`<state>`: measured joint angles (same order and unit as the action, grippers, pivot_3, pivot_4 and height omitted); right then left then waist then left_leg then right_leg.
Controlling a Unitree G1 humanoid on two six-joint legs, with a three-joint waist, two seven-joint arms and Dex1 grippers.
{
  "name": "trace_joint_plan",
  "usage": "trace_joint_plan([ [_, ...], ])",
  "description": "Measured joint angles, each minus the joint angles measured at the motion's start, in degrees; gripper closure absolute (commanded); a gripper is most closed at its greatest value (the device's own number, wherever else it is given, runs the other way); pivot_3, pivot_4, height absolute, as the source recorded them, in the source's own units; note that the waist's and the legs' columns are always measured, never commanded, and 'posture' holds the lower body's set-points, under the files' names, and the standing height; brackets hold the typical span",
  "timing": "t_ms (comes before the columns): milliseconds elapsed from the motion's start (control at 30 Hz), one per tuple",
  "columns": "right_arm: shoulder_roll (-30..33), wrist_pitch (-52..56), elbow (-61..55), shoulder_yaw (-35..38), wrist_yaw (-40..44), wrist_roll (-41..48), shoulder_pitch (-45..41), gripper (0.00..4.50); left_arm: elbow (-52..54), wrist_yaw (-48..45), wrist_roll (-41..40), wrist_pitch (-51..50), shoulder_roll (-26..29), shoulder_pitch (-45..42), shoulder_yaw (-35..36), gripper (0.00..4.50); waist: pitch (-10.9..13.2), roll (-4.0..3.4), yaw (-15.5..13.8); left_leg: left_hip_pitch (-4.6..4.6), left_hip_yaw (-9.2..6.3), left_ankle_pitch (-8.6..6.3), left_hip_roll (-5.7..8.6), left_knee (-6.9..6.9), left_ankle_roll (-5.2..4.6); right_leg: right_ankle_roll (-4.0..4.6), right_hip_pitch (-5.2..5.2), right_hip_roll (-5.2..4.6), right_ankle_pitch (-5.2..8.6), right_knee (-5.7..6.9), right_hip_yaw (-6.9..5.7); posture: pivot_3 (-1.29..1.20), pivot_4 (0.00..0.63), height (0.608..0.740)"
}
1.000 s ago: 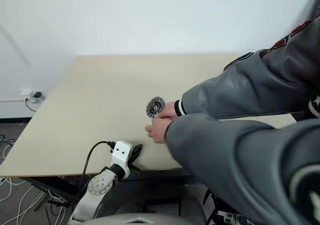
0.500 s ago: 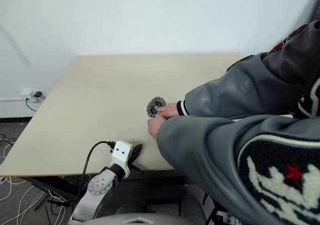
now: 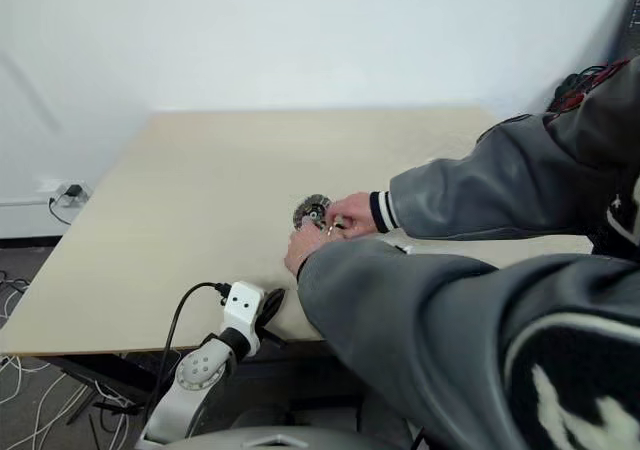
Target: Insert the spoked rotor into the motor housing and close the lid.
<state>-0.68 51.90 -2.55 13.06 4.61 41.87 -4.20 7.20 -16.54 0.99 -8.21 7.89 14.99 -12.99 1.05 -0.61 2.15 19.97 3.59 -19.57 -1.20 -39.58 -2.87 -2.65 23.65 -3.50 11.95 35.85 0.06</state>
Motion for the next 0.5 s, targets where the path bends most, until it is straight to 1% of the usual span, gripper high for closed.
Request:
trace_joint_plan([
  [367, 0.0, 0.0, 0.0, 0.0, 0.2, 0.0, 0.0, 0.04, 0.0, -0.1, 0.0, 0.0, 0.0, 0.0, 0.0, 4.50, 0.0, 0.00, 0.0, -0.01, 0.00, 0.00, 0.00, 0.00, 0.00, 0.00, -0.01, 0.00, 0.00, 0.00, 0.01, 0.00, 0.000, 0.740],
  [500, 1.1, 0.0, -1.5, -1.3, 1.8, -0.1, 0.4, 0.04, 0.0, -0.2, 0.0, 0.0, 0.1, 0.0, 0.0, 4.50, 0.0, 0.00, 0.0, 0.00, 0.00, 0.00, 0.00, 0.00, 0.00, 0.00, 0.00, 0.00, 0.00, 0.00, 0.01, 0.00, 0.000, 0.740],
])
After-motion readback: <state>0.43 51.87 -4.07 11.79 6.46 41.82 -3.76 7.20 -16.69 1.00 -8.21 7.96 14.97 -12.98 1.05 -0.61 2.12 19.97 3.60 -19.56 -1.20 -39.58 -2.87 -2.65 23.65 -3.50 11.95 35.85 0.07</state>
